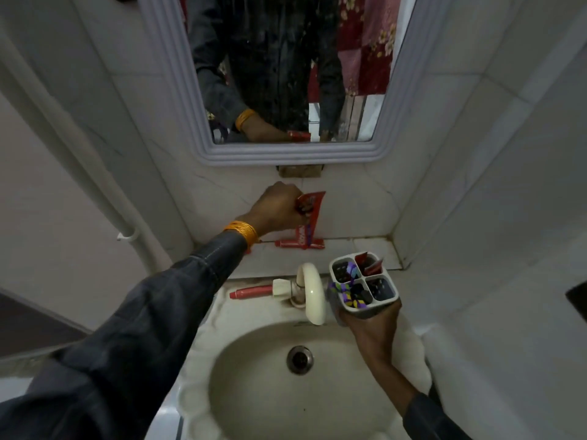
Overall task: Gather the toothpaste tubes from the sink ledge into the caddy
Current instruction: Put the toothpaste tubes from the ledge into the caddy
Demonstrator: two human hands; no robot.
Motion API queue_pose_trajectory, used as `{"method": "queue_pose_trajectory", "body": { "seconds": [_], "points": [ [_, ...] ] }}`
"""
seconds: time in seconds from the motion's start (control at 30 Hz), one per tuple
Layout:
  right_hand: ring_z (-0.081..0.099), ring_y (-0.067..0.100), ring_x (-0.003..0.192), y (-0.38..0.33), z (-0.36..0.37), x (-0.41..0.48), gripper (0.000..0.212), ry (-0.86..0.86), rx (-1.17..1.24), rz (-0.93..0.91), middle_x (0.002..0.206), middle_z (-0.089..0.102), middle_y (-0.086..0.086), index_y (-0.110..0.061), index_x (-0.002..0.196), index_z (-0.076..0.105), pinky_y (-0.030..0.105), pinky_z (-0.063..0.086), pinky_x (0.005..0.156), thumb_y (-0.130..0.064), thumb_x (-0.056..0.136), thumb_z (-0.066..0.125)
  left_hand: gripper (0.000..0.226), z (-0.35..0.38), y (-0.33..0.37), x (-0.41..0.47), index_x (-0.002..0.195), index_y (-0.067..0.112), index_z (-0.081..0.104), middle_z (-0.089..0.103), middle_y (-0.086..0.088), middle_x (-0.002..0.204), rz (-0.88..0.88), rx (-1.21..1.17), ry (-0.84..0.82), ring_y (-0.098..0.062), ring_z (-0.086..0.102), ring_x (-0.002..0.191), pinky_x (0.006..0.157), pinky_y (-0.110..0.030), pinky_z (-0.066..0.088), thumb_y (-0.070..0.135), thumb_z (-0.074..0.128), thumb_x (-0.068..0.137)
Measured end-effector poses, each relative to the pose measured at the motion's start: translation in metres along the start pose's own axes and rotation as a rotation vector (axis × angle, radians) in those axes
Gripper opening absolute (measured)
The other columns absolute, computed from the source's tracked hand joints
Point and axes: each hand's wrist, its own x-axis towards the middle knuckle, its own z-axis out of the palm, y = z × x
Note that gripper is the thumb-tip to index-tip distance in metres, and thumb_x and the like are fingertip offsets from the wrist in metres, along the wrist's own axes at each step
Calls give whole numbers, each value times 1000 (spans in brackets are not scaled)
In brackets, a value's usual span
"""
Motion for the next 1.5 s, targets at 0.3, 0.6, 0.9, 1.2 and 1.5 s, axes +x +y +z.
{"method": "queue_pose_trajectory", "body": {
  "seconds": [0.3,0.6,0.9,1.2,1.5],
  "points": [
    [74,10,125,-2,-3,-1,107,-3,-26,25,138,75,-3,-16,146,58,37,64,104,-13,53,112,22,54,36,2,95,4,74,78,-12,93,20,-218,-112,-20,76,78,80,-36,63,20,76,81],
    [65,-14,122,11,-2,-4,114,21,-28,93,137,65,-20,-22,146,50,14,57,102,-8,51,111,15,89,48,-4,86,9,74,74,-12,88,85,16,-238,-28,70,82,79,-35,59,24,72,84],
    [72,16,131,11,-2,1,113,9,-24,44,142,72,-2,-18,148,55,47,62,109,-10,51,111,33,74,31,11,85,14,74,75,-2,80,54,-164,-312,-13,67,67,61,-26,56,45,78,75],
    [64,-32,96,-12,10,-8,92,33,65,-63,121,64,-14,-31,117,53,2,55,89,28,58,92,33,90,-104,-30,121,13,64,63,-12,129,-349,26,-131,-34,58,119,99,-37,48,15,59,88],
    [62,-19,124,11,0,-6,114,10,-38,-78,139,60,-20,-44,134,44,18,54,111,12,54,102,40,122,-160,-45,136,14,54,52,-14,141,-402,230,-103,-34,46,129,111,-40,33,33,44,102]
  ]
}}
